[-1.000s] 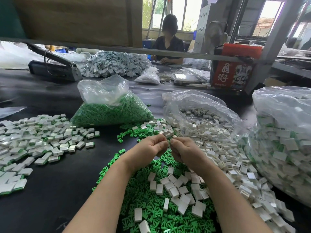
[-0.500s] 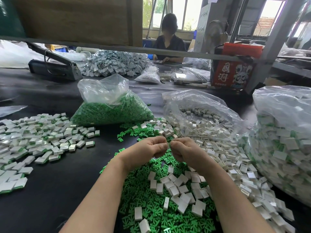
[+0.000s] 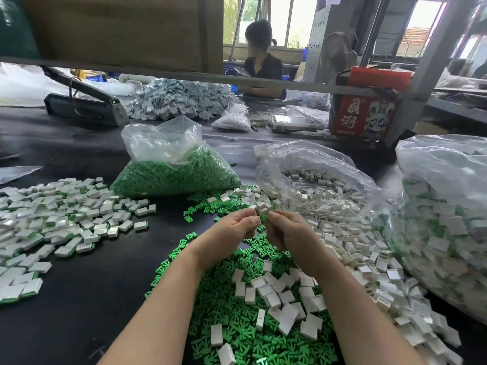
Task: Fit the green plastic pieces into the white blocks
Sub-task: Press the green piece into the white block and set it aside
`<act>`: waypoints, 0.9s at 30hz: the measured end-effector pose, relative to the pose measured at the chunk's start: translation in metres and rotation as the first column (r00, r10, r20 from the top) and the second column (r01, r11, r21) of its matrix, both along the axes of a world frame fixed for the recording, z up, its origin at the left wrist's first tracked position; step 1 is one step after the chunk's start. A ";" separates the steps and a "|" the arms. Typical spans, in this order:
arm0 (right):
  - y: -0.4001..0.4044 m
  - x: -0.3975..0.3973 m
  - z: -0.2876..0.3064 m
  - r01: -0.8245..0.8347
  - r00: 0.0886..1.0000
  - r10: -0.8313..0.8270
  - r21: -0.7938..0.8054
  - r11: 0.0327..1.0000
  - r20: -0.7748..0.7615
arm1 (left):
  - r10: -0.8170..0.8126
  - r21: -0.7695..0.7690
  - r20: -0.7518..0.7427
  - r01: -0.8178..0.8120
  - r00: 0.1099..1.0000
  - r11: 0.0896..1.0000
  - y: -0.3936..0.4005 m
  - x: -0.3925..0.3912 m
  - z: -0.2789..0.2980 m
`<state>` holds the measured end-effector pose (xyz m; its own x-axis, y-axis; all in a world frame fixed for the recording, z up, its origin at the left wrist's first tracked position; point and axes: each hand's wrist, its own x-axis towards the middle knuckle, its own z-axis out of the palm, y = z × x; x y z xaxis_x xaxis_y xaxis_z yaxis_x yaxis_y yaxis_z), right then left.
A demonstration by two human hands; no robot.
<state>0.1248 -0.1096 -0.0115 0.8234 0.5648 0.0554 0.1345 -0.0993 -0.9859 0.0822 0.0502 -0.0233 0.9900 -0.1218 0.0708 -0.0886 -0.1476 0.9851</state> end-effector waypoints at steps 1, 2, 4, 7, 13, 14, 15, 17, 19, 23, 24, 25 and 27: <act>-0.001 0.001 0.000 0.017 1.000 -0.017 0.026 1.000 -0.015 | 0.003 -0.013 -0.002 -0.003 1.000 1.000 0.000 0.001 -0.001; -0.001 0.001 0.001 0.025 0.999 -0.024 0.044 0.999 -0.023 | 0.003 -0.018 0.000 -0.003 1.000 1.000 0.000 0.001 -0.002; 0.000 0.002 0.000 0.020 1.000 -0.019 0.051 0.998 -0.024 | -0.007 -0.012 0.008 0.007 1.000 1.000 -0.001 0.002 -0.004; 0.000 0.001 -0.001 0.003 1.000 -0.002 0.030 1.000 -0.008 | -0.002 -0.040 0.005 0.002 1.000 0.999 -0.002 0.000 -0.004; 0.001 0.000 0.000 -0.018 1.000 0.018 0.005 1.000 0.016 | -0.016 -0.036 0.007 0.017 1.000 0.999 -0.004 -0.003 0.003; 0.001 0.000 0.000 -0.022 1.000 0.022 0.000 1.000 0.019 | -0.025 -0.034 0.007 0.025 1.000 0.999 -0.004 -0.004 0.005; 0.001 0.000 0.000 -0.026 0.999 0.026 -0.007 1.000 0.022 | -0.036 -0.030 0.009 0.036 0.999 0.999 -0.005 -0.004 0.005; 0.001 0.000 0.001 -0.033 0.999 0.034 -0.016 0.999 0.022 | -0.052 -0.021 0.015 0.052 0.999 0.998 -0.004 -0.004 0.004; 0.000 -0.001 0.001 -0.036 0.999 0.037 -0.026 0.999 0.028 | -0.031 0.000 0.014 0.031 0.999 1.000 -0.004 -0.003 0.002; 0.005 -0.003 -0.002 0.042 0.984 -0.014 -0.160 0.986 0.175 | 0.021 0.040 0.035 -0.022 0.999 0.999 -0.006 -0.002 0.001; 0.006 -0.003 -0.004 0.067 0.975 -0.024 -0.192 0.979 0.220 | 0.023 0.051 0.040 -0.025 0.999 0.998 -0.007 -0.003 0.002; 0.007 -0.002 -0.006 0.086 0.969 -0.034 -0.204 0.975 0.245 | 0.022 0.068 0.043 -0.025 0.999 0.997 -0.007 -0.004 0.003; 0.008 -0.001 -0.008 0.097 0.967 -0.046 -0.196 0.976 0.252 | 0.019 0.102 0.041 -0.023 0.999 0.995 -0.007 -0.004 0.004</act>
